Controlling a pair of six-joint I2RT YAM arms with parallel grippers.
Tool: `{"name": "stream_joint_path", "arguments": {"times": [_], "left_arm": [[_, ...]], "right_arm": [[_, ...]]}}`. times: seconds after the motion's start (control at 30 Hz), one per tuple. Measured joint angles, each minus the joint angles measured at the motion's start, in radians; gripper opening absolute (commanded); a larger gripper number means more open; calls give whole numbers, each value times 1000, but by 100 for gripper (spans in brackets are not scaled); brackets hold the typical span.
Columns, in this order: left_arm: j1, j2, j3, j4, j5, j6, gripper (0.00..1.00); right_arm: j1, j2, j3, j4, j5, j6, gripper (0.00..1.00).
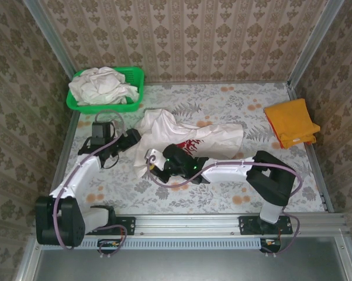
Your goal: Fold and stack the t-shirts
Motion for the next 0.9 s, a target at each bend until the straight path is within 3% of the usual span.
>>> {"name": "stream_joint_path", "arguments": {"times": [0.23, 0.5, 0.77, 0.9], "left_arm": [[12, -23, -169, 103, 70, -135, 99], [14, 10, -180, 290, 129, -276, 81], [13, 56, -187, 313, 136, -337, 80], [5, 84, -217, 358, 142, -395, 74]], "right_arm": [[-29, -69, -27, 8, -49, 11, 0], [-29, -108, -34, 13, -85, 19, 0], [-29, -116, -46, 17, -95, 32, 0], [-29, -116, -47, 18, -95, 34, 0]]}}
